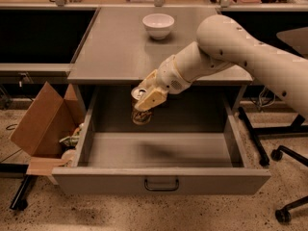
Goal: Pick orange can from top drawer and place on counter
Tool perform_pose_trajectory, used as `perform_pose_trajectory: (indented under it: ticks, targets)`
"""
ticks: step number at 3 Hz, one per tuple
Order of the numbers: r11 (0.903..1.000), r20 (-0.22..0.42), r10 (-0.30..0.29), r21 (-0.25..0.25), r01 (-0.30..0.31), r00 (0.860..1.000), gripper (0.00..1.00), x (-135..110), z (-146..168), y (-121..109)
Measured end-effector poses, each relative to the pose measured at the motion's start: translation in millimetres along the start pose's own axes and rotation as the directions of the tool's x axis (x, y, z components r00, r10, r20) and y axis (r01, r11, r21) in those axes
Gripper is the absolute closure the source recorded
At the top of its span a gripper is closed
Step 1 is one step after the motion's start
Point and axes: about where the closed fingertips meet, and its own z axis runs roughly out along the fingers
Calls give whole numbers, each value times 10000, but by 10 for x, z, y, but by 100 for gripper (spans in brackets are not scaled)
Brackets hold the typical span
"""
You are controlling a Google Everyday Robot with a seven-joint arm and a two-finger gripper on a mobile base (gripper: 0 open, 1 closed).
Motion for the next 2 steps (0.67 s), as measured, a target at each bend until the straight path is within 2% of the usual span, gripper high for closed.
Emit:
perform_pose_trajectory:
  ticks: [1,2]
  targets:
    - [9995,216,59,298,-66,9998,100,-161,-288,-135]
    - [9983,318,117,561,-135,9994,100,-486,-703,-328]
